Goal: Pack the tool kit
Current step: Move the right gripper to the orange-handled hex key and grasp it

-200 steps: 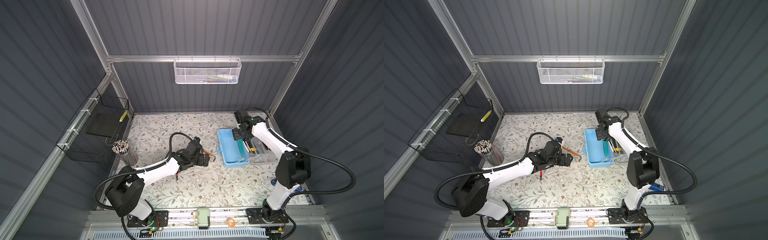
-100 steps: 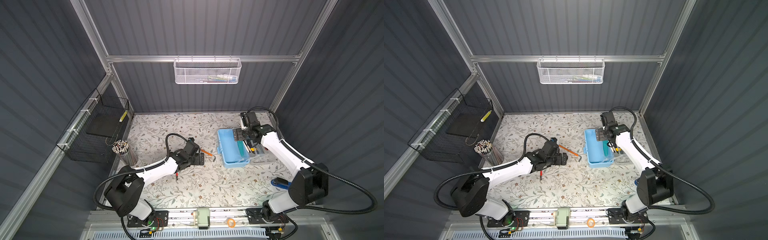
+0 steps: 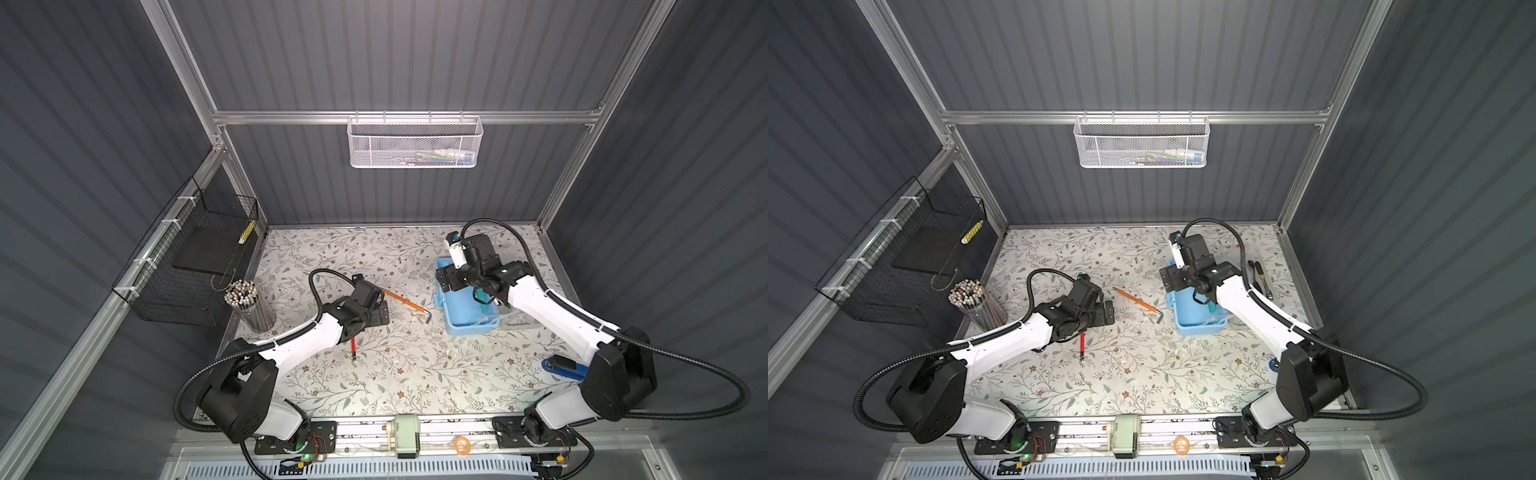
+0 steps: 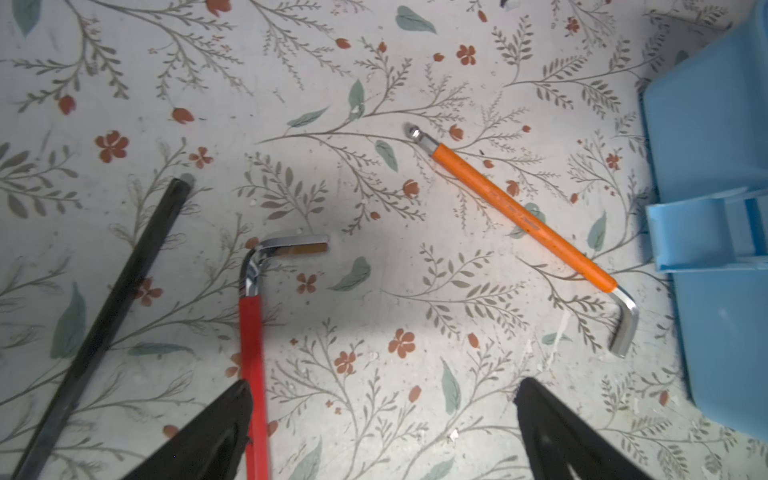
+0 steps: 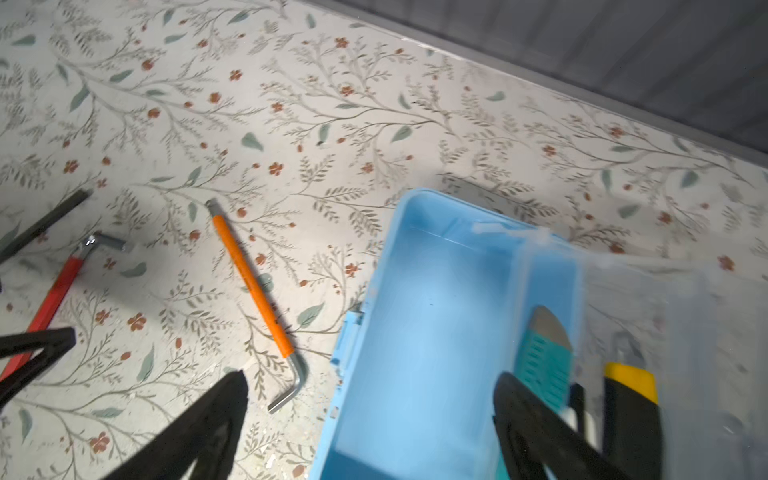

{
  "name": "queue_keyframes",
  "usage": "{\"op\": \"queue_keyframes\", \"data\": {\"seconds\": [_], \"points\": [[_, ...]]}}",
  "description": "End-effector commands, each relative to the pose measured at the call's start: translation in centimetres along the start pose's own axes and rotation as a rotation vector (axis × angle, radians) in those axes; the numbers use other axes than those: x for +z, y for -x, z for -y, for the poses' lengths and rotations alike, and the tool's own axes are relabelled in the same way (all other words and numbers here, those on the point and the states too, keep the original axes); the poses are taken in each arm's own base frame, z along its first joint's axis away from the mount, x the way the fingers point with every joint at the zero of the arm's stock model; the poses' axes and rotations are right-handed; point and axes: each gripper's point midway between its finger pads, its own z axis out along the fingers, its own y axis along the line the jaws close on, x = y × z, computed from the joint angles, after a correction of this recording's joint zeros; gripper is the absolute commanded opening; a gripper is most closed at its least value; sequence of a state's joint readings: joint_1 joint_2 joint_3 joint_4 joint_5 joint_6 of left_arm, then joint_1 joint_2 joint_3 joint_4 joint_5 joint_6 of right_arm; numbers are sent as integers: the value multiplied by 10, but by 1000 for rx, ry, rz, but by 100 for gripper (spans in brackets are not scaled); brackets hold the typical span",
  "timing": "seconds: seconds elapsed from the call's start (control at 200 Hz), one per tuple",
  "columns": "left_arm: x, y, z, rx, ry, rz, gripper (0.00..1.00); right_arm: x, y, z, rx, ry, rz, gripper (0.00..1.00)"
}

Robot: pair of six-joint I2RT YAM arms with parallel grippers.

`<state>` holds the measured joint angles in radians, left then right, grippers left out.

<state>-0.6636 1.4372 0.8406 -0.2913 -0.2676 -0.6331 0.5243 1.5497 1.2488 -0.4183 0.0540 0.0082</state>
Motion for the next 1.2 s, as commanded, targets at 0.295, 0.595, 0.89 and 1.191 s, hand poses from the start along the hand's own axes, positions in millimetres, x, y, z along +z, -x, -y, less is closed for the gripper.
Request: {"op": "queue_keyframes", "data": {"seconds": [0.295, 0.595, 0.89, 1.191], "points": [[-16, -8, -59, -83, 156, 16, 100, 73, -35, -83, -226, 220, -265, 69], [-10, -20, -75, -117, 173, -33, 100, 106, -61, -92, -294, 207, -422, 59], [-5, -29, -80, -133, 166, -59, 100, 120, -79, -104, -320, 218, -479, 53], [-3, -34, -81, -125, 168, -79, 100, 134, -94, -97, -334, 173, -541, 43]]}}
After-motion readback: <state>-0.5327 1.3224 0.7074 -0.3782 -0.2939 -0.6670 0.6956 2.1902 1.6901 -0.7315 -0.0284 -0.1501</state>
